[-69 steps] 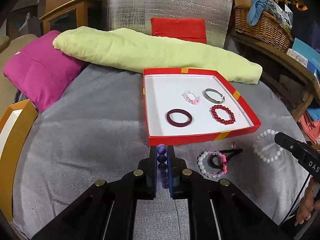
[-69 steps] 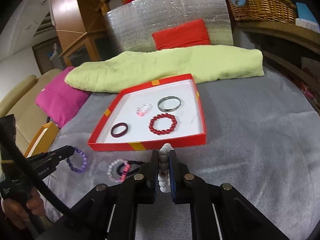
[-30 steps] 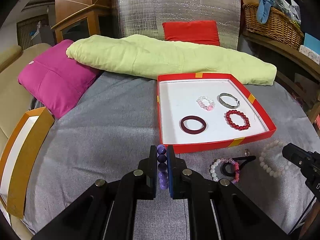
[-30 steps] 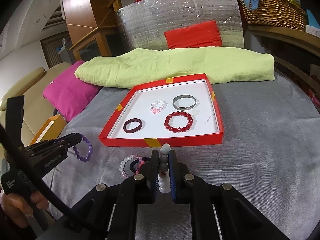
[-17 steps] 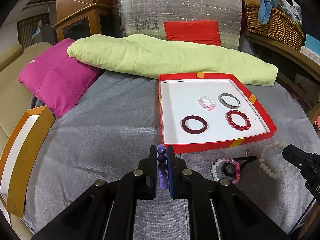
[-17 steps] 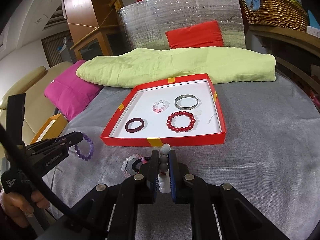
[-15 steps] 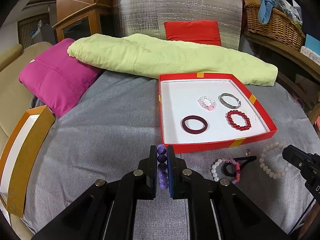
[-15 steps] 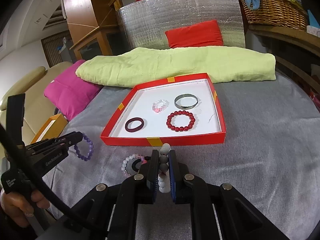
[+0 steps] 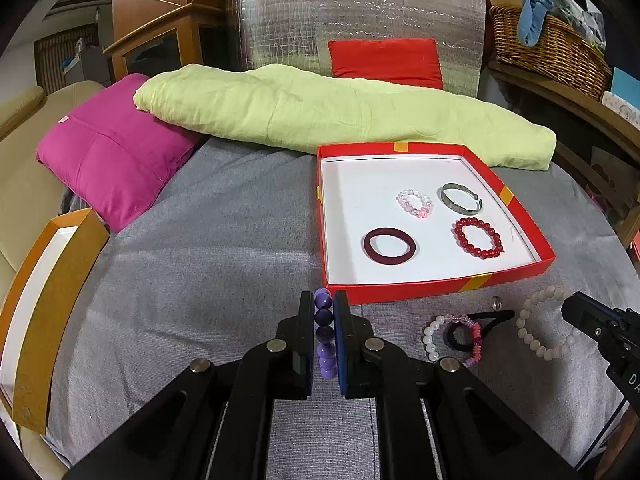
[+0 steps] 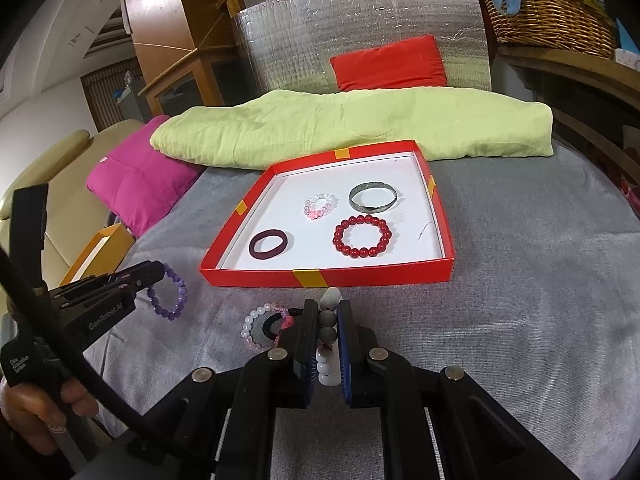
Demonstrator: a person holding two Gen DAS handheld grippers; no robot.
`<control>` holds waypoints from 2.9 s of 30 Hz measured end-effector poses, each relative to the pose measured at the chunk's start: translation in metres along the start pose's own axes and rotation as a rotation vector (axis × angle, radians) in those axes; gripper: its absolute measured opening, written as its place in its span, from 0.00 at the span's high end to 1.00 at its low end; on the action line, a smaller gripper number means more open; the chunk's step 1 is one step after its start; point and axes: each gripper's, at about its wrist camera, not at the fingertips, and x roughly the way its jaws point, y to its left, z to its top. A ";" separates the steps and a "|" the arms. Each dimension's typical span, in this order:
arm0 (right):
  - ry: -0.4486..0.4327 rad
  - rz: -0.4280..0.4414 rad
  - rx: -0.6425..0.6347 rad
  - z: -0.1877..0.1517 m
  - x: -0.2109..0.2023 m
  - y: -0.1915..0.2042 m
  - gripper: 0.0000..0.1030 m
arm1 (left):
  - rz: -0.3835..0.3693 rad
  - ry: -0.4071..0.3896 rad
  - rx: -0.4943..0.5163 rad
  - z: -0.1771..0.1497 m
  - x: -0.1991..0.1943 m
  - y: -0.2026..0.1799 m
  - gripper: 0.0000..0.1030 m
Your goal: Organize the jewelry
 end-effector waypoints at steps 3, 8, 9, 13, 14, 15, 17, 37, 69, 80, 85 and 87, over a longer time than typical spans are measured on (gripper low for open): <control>0.001 0.000 -0.001 0.000 0.001 0.000 0.90 | 0.000 -0.001 0.002 0.000 0.000 0.000 0.91; -0.001 0.000 -0.001 -0.001 0.000 0.001 0.90 | 0.005 -0.003 -0.002 0.000 -0.001 0.000 0.91; -0.001 0.001 0.000 0.000 0.000 0.000 0.90 | 0.006 -0.001 -0.003 0.000 0.000 0.000 0.91; -0.003 0.002 0.000 0.000 -0.001 0.000 0.90 | 0.008 -0.002 -0.004 0.000 -0.001 -0.001 0.91; -0.002 0.001 -0.001 0.000 -0.001 0.000 0.90 | 0.008 -0.002 -0.004 0.000 -0.001 -0.001 0.91; -0.002 0.000 -0.001 0.000 0.000 0.000 0.90 | 0.007 0.000 -0.004 0.000 0.000 -0.001 0.91; -0.002 0.001 0.000 0.000 0.000 0.000 0.90 | 0.008 -0.003 -0.003 0.000 -0.001 -0.001 0.91; -0.005 0.001 -0.001 -0.001 -0.001 0.001 0.90 | 0.009 -0.004 -0.006 0.000 -0.002 0.000 0.91; -0.003 0.003 0.005 0.001 0.001 0.001 0.90 | 0.008 -0.004 -0.015 0.002 -0.001 0.000 0.91; -0.002 0.009 0.003 0.001 0.002 0.003 0.90 | 0.002 -0.009 -0.014 0.002 -0.003 -0.001 0.91; 0.000 0.010 0.005 0.001 0.002 0.002 0.90 | 0.002 -0.008 -0.013 0.002 -0.003 0.000 0.91; 0.000 0.011 0.006 0.001 0.002 0.002 0.90 | 0.002 -0.010 -0.010 0.002 -0.004 -0.001 0.91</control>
